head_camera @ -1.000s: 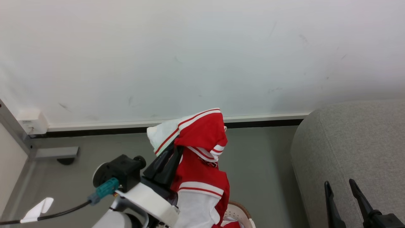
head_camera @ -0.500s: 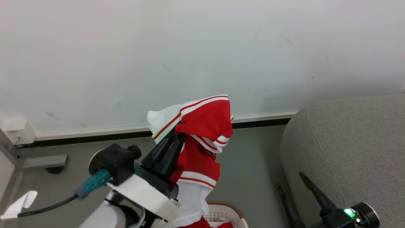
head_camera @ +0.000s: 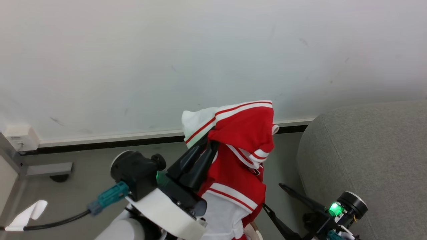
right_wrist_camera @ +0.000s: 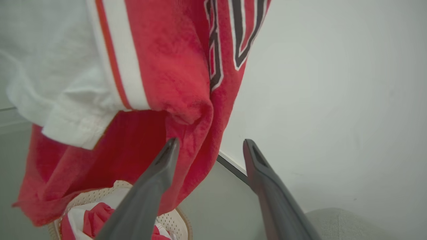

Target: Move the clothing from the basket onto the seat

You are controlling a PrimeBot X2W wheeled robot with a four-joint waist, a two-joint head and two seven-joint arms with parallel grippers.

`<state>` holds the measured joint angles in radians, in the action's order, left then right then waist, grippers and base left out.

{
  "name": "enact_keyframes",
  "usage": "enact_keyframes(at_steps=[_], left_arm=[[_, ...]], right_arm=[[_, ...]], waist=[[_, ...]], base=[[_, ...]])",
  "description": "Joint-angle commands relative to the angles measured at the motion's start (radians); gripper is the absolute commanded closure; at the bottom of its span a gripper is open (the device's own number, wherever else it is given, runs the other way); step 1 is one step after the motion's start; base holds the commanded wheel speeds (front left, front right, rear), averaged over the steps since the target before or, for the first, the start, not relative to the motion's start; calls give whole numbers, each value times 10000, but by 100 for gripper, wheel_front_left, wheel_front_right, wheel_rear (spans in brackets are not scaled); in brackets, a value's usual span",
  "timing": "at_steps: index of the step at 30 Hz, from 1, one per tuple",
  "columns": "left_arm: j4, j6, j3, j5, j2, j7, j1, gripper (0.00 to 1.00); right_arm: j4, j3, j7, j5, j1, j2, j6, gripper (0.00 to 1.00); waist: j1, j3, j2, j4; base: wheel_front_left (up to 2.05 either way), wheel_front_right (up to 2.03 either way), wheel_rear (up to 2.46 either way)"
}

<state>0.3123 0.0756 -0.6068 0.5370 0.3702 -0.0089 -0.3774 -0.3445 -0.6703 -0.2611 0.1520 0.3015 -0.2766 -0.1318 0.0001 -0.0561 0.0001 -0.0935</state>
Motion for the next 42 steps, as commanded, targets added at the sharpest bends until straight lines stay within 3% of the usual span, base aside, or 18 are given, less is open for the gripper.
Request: enact_keyframes(at_steps=[1,12,21,22,24,39,40,41,42], left_arm=[[106,-22,-16,89,-45,37,-103,100],[387,-291,-476,452,-428,268,-268,100],[181,-413,-436,848,-542,253,-338,100],[166,-425,-431,891,-552,237,-344,100],[147,-449,-430,919,-570,225,-358,100],[-261,-165,-138,971,-325,47,-65,100],[-322,-158,-137,936,-311,17,-41,89],[-383,-141,-151,930,-303,12,-3,67],[-435,-130,-156,892,-284,-24,19,51]], right_arm=[[-143,-134,-19,111,213,-1,23,0],[-2117,-1511,-17,415,2154,660,23,0],[-2542,-2140,-17,807,2874,1003,23,0],[-2503,-2178,-17,902,2862,1014,23,22],[-2381,-2196,-17,1160,2787,1022,21,100],[-1819,-1677,-19,2116,2461,710,21,100],[-1790,-1592,-19,2175,2440,706,23,100],[-1756,-1467,-19,2241,2410,708,21,100],[-1723,-1374,-19,2291,2385,708,23,100]], waist=[[-1,-22,-1,35],[-1,-174,-1,382],[-1,-202,-1,675],[-1,-200,-1,700],[-1,-192,-1,750],[-1,-64,-1,503],[-1,-52,-1,476],[-1,-40,-1,449],[-1,-28,-1,420]], base=[[0,0,0],[0,0,0],[0,0,0],[0,0,0],[0,0,0],[0,0,0],[0,0,0],[0,0,0],[0,0,0]])
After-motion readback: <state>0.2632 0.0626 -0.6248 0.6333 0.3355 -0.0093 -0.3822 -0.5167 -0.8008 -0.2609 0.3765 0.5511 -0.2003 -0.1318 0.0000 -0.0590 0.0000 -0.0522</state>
